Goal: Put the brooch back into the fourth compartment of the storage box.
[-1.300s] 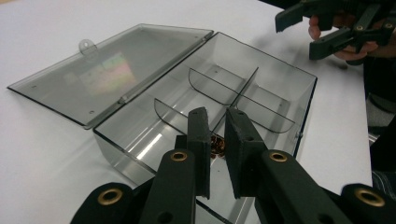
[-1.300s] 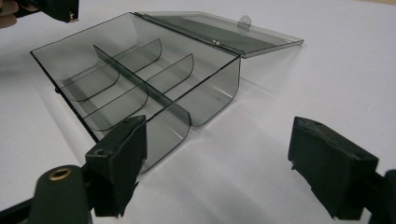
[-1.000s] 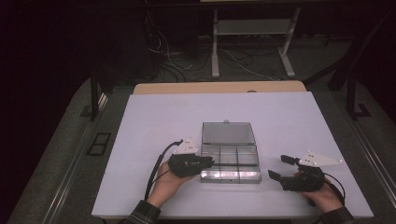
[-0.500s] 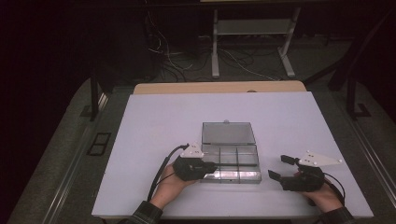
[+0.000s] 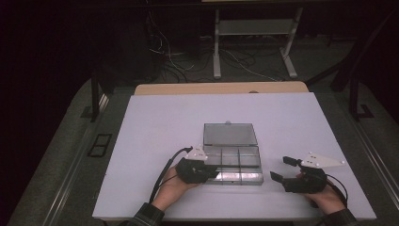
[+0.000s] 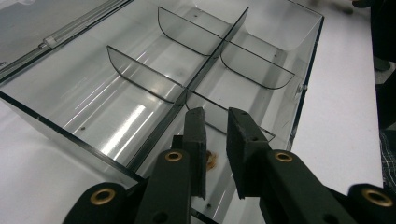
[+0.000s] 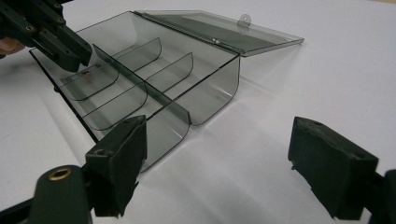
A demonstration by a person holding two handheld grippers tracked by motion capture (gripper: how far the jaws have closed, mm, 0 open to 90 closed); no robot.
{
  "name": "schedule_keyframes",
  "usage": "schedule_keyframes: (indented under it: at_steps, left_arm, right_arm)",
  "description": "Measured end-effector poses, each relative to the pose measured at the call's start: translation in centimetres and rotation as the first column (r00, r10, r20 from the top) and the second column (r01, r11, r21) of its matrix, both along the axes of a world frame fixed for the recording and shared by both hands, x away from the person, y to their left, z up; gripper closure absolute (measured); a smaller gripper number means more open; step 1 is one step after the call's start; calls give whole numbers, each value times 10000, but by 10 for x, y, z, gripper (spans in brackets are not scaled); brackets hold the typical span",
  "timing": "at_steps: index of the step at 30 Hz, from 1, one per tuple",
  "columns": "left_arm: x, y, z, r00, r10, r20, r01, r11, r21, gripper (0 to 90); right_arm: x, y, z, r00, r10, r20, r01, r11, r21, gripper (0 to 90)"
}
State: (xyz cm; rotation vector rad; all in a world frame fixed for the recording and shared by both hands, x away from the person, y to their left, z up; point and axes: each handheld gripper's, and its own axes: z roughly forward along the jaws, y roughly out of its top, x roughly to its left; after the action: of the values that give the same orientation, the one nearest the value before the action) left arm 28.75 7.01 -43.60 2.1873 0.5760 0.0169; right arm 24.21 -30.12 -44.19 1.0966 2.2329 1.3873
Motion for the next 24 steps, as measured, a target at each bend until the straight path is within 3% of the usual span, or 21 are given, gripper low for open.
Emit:
schedule_keyframes:
  at_steps: [6,13,24]
  left_arm:
    - [0,1,1,10000,49,73,-48,10000,-87,737]
    - [0,8,8,9994,259,210,-245,9975,-657,663]
    - [-2,22,13,9977,629,272,-596,9923,-1086,544]
  right_arm:
    - [0,0,0,10000,9,15,-9,10000,13,194]
    - [0,0,0,10000,50,4,-50,10000,3,194]
    - [0,0,0,10000,63,17,-63,10000,4,194]
